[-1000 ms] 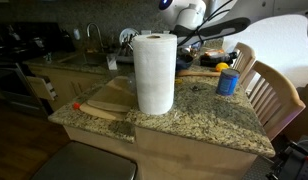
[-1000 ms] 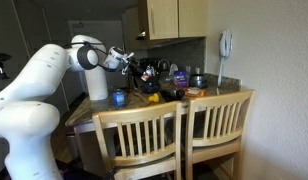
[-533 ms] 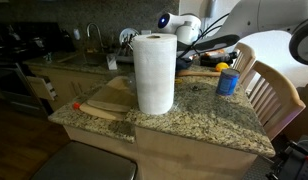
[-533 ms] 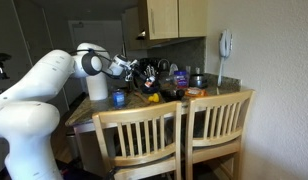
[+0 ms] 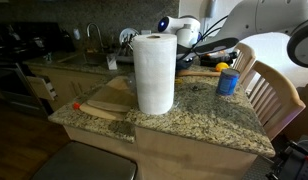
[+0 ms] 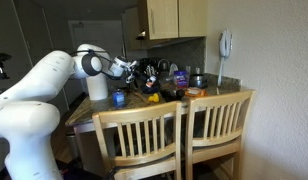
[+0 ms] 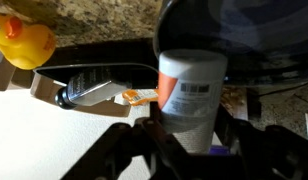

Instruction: Put the white bottle inside the bowl

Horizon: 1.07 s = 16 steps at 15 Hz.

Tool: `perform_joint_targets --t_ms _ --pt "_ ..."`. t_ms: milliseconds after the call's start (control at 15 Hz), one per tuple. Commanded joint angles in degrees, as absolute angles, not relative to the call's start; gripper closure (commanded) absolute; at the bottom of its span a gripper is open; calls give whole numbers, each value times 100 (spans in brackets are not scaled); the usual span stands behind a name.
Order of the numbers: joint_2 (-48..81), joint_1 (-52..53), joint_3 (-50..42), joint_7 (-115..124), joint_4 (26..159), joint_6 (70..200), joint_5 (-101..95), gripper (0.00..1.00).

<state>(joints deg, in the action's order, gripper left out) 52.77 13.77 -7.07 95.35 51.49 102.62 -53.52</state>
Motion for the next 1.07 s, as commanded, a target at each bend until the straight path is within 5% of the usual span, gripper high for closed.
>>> perform_joint_targets --t_ms 0,67,200,333,1000 --pt "5108 1264 -500 9495 5260 10362 -5018 51" --pt "5099 1267 -480 9446 5280 10353 -4974 21" --pt "5080 1296 -486 9498 5323 10365 -4955 16" --pt "5059 1323 -510 9560 5357 10351 -5002 0" --pt "3867 1272 252 7556 5443 10134 -4423 0"
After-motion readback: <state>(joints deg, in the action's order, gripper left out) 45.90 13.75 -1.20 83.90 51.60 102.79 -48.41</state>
